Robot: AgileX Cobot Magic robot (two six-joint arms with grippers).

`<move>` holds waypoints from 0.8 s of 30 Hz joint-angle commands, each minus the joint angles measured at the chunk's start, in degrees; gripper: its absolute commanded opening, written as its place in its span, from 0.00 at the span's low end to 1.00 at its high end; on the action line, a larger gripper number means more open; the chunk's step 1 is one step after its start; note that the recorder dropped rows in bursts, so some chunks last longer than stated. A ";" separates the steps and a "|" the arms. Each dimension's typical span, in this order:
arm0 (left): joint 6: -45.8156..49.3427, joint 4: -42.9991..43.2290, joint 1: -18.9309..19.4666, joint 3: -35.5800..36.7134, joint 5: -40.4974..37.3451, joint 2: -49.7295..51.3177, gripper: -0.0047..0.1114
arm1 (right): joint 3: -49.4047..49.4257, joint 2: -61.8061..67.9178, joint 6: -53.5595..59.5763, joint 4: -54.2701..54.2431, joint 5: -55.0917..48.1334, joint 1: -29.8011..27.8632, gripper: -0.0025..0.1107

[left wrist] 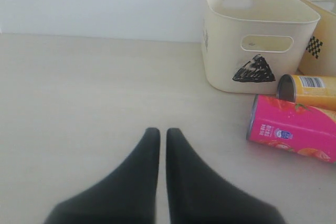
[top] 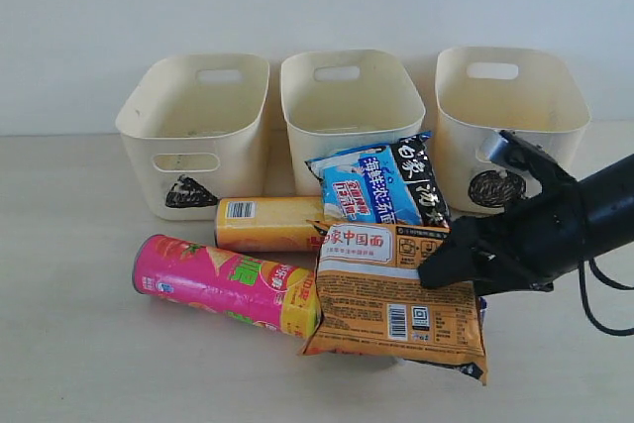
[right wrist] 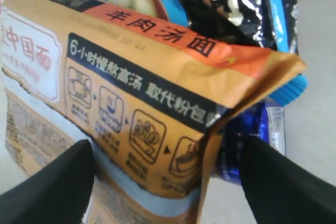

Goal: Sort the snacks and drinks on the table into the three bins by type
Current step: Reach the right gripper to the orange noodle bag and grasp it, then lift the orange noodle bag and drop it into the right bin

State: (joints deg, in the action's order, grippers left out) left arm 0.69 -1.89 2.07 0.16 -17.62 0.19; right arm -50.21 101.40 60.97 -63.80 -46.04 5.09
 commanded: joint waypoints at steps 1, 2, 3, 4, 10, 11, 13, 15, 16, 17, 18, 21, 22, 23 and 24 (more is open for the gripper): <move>0.38 0.21 0.05 -0.16 -0.05 -0.19 0.07 | 0.24 1.86 2.58 -3.03 2.42 2.06 0.64; 0.38 0.21 0.05 -0.16 -0.05 -0.19 0.07 | 0.24 2.04 3.59 -3.98 2.42 2.26 0.64; 0.38 0.21 0.05 -0.16 -0.05 -0.19 0.07 | 0.24 2.29 4.52 -5.55 2.42 2.48 0.64; 0.38 0.21 0.05 -0.16 -0.05 -0.19 0.07 | 0.24 2.39 4.78 -6.39 2.26 2.42 0.64; 0.38 0.21 0.05 -0.16 -0.05 -0.19 0.07 | 0.24 4.36 5.05 -7.83 1.80 2.42 0.56; 0.38 0.21 0.05 -0.16 -0.05 -0.19 0.07 | 0.24 4.61 5.05 -7.83 1.71 2.42 0.51; 0.38 0.21 0.05 -0.16 -0.05 -0.19 0.07 | 0.24 5.09 5.05 -7.83 1.71 2.42 0.36; 0.38 0.21 0.05 -0.16 -0.05 -0.19 0.07 | 0.24 5.09 5.05 -7.73 1.82 2.42 0.18; 0.38 0.21 0.05 -0.16 -0.05 -0.19 0.07 | 0.11 5.09 5.05 -7.62 1.70 2.42 0.09; 0.38 0.21 0.05 -0.16 -0.05 -0.19 0.07 | -0.33 5.09 5.05 -7.53 1.28 2.42 0.02; 0.38 0.21 0.05 -0.16 -0.05 -0.19 0.07 | -0.83 5.09 5.05 -7.53 0.24 2.42 0.02; 0.38 0.21 0.05 -0.16 -0.05 -0.19 0.07 | -2.64 4.97 4.50 -7.53 -4.24 1.88 0.02; 0.38 0.21 0.05 -0.16 -0.05 -0.19 0.07 | -3.05 4.88 4.23 -7.53 -5.94 1.42 0.02; 0.38 0.21 0.05 -0.16 -0.05 -0.19 0.07 | -3.86 4.72 4.08 -7.53 -8.44 0.95 0.02; 0.38 0.21 0.05 -0.16 -0.05 -0.19 0.07 | -4.32 4.32 3.74 -7.39 -9.79 0.54 0.02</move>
State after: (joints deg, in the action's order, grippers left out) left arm 0.69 -1.89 2.07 0.16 -17.62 0.19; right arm -53.09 106.11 65.31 -72.39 -51.56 6.80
